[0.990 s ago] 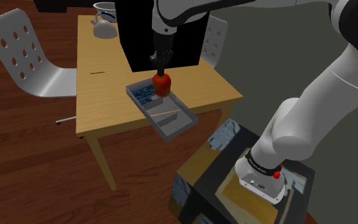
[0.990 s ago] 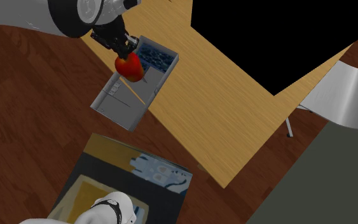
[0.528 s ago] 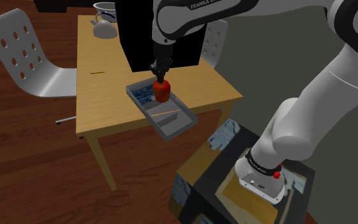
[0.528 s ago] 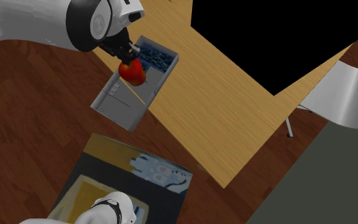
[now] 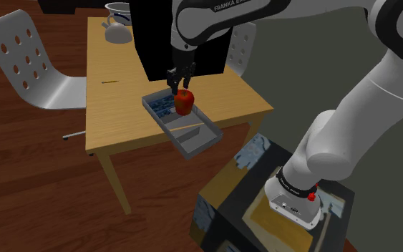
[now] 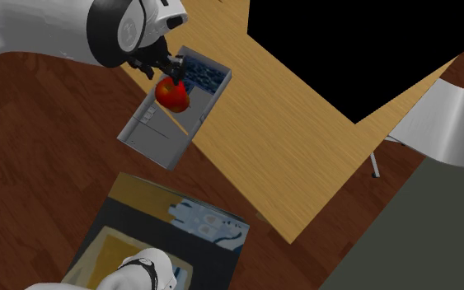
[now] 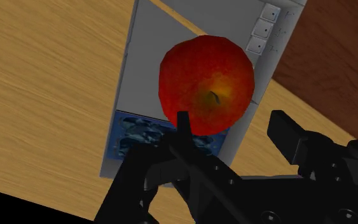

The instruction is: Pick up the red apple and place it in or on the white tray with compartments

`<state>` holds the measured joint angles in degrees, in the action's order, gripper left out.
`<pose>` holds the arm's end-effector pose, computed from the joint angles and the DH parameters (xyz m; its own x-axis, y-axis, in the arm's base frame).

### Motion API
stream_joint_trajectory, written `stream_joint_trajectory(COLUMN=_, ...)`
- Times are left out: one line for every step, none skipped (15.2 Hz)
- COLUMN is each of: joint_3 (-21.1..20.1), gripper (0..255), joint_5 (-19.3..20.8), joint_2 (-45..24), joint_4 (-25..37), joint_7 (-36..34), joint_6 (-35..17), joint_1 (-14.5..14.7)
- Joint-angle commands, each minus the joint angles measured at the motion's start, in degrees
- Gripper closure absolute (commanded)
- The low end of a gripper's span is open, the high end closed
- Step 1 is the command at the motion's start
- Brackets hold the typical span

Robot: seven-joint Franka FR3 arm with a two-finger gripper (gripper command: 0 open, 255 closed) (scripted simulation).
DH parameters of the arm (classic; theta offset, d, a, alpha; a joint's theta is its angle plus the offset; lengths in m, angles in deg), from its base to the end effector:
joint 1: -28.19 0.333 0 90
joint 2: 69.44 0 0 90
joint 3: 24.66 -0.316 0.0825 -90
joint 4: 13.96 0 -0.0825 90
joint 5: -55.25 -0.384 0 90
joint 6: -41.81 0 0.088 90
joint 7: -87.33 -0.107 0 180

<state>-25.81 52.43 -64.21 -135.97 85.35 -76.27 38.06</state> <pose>0.5136 0.1028 0.4509 0.9907 0.1342 0.0207 0.1349 -0.9899 -0.0428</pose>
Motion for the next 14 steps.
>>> stream_joint_trajectory(joint_3=-0.01, gripper=0, joint_5=0.01, joint_2=-0.09, joint_4=0.00, joint_7=-0.02, joint_6=0.00, joint_1=0.00)
stream_joint_trajectory(joint_3=0.00, gripper=0, joint_5=0.01, joint_2=-0.09, joint_4=0.00, joint_7=-0.01, joint_6=0.01, joint_1=0.00)
stream_joint_trajectory(joint_3=0.00, gripper=0, joint_5=0.01, joint_2=-0.10, joint_4=0.01, joint_7=-0.01, joint_6=0.01, joint_1=0.00)
stream_joint_trajectory(joint_3=0.04, gripper=0, joint_5=0.00, joint_2=0.11, joint_4=-0.24, joint_7=0.06, joint_6=-0.03, joint_1=-0.03)
stream_joint_trajectory(joint_3=0.08, gripper=0, joint_5=0.04, joint_2=0.71, joint_4=1.06, joint_7=0.04, joint_6=1.88, joint_1=-0.07)
stream_joint_trajectory(joint_3=0.13, gripper=0, joint_5=0.07, joint_2=1.24, joint_4=2.43, joint_7=0.03, joint_6=3.78, joint_1=-0.11)
stream_joint_trajectory(joint_3=0.17, gripper=0, joint_5=0.11, joint_2=1.69, joint_4=3.88, joint_7=0.01, joint_6=5.68, joint_1=-0.14)
stream_joint_trajectory(joint_3=0.21, gripper=0, joint_5=0.13, joint_2=2.00, joint_4=5.08, joint_7=0.00, joint_6=7.18, joint_1=-0.17)
stream_joint_trajectory(joint_3=0.21, gripper=0, joint_5=0.13, joint_2=2.00, joint_4=5.08, joint_7=0.00, joint_6=7.18, joint_1=-0.17)
stream_joint_trajectory(joint_3=0.21, gripper=0, joint_5=0.14, joint_2=2.01, joint_4=5.07, joint_7=0.00, joint_6=7.18, joint_1=-0.17)
stream_joint_trajectory(joint_3=0.21, gripper=0, joint_5=0.13, joint_2=2.00, joint_4=5.08, joint_7=0.00, joint_6=7.18, joint_1=-0.17)
stream_joint_trajectory(joint_3=0.21, gripper=0, joint_5=0.13, joint_2=2.00, joint_4=5.08, joint_7=0.00, joint_6=7.18, joint_1=-0.17)
stream_joint_trajectory(joint_3=0.21, gripper=0, joint_5=0.13, joint_2=2.00, joint_4=5.08, joint_7=0.00, joint_6=7.18, joint_1=-0.17)
stream_joint_trajectory(joint_3=0.21, gripper=0, joint_5=0.13, joint_2=2.00, joint_4=5.08, joint_7=0.00, joint_6=7.18, joint_1=-0.17)
